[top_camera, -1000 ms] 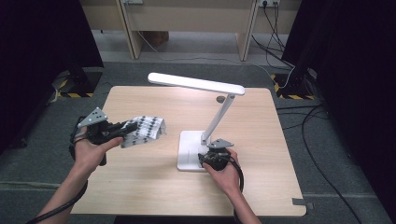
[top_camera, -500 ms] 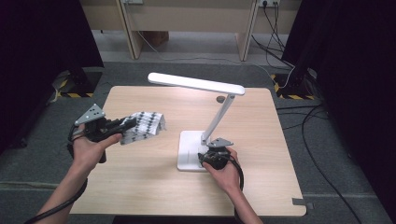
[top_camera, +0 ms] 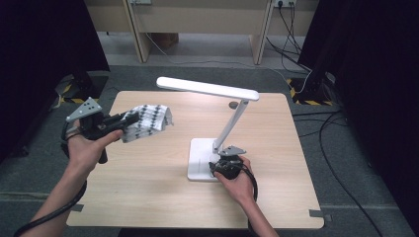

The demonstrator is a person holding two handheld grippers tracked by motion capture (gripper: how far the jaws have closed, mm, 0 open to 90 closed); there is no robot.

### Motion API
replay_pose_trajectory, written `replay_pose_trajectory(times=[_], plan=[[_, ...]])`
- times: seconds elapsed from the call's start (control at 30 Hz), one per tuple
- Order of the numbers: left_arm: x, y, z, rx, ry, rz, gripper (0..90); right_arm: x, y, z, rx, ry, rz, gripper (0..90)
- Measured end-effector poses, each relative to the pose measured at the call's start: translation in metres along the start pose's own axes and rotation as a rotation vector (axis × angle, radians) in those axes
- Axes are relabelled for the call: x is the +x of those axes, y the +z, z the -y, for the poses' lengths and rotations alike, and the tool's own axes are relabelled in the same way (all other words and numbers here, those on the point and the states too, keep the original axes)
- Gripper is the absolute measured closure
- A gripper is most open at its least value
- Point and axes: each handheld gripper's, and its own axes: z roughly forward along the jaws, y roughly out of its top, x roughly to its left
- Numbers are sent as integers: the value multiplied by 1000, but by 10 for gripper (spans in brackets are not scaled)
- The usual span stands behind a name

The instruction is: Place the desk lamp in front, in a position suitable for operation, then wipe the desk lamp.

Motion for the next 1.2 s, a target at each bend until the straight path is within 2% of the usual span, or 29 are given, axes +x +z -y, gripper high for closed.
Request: replay_pose_trajectory(times=[0.23,0.37,0.97,1.2], plan=[[-2,-5,-26,-40,13,0,769,1,2,1,-1,1,-4,450],[-6,-9,-35,-54,25,9,769,2,3,1,-1,-8,-9,449],[-11,-13,-52,-86,17,17,768,0,-1,1,-6,7,-10,443],[-11,-9,-60,-95,11,2,768,-1,-2,3,-22,14,-23,441]])
